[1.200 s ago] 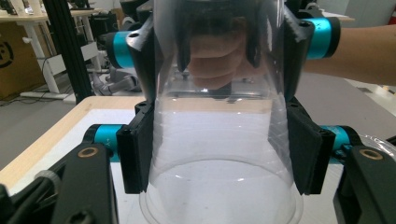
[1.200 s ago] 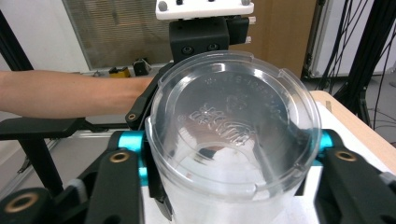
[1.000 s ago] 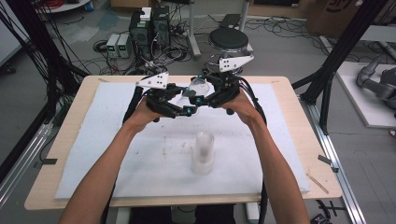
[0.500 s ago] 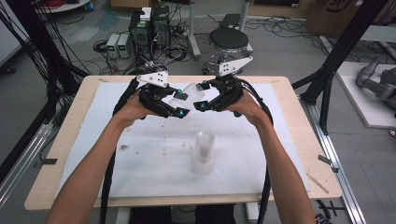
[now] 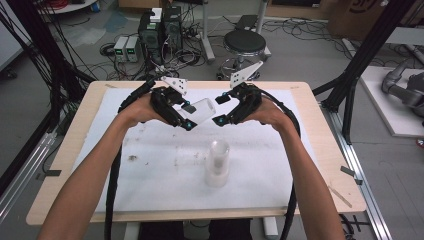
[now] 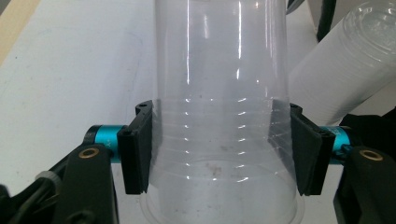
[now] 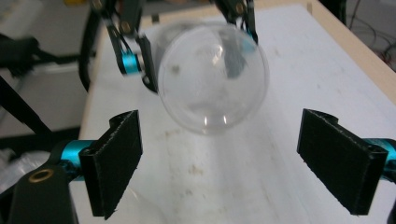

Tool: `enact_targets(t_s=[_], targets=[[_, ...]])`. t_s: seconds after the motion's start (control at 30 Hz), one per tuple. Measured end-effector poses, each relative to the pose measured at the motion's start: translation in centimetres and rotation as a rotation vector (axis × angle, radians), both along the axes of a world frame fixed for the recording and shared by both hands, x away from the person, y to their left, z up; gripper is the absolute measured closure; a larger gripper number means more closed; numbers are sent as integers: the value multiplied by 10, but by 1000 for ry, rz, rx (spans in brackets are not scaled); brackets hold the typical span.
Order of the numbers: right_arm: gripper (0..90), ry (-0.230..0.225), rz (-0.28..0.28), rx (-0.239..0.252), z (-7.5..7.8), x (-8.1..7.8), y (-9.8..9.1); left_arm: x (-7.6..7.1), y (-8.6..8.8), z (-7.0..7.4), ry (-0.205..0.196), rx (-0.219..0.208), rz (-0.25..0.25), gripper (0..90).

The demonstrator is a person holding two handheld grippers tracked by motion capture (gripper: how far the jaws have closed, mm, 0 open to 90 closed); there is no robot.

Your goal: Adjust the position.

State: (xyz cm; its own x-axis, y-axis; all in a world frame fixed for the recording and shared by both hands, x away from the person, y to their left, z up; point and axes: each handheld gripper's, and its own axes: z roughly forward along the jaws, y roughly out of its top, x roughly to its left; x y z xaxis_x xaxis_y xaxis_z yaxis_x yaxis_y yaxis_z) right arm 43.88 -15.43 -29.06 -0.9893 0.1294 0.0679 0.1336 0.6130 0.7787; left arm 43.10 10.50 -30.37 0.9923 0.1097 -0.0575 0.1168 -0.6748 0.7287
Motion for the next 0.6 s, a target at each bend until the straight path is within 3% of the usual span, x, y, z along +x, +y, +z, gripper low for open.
enact_targets(t_s=[0.2, 0.23, 0.3, 0.37, 0.6], targets=[[157, -41, -11, -134, 4, -1, 2, 1, -6, 5, -3, 76, -11, 352], [157, -41, -11, -134, 4, -1, 2, 2, -7, 6, -4, 89, -16, 352], [163, -52, 0, -179, 4, 0, 5, 5, -11, 8, -3, 127, -16, 352], [163, -54, -2, -194, 4, 0, 6, 9, -14, 11, -6, 165, -10, 353], [172, -66, 5, -205, 6, 0, 8, 15, -21, 13, -6, 209, -26, 354]])
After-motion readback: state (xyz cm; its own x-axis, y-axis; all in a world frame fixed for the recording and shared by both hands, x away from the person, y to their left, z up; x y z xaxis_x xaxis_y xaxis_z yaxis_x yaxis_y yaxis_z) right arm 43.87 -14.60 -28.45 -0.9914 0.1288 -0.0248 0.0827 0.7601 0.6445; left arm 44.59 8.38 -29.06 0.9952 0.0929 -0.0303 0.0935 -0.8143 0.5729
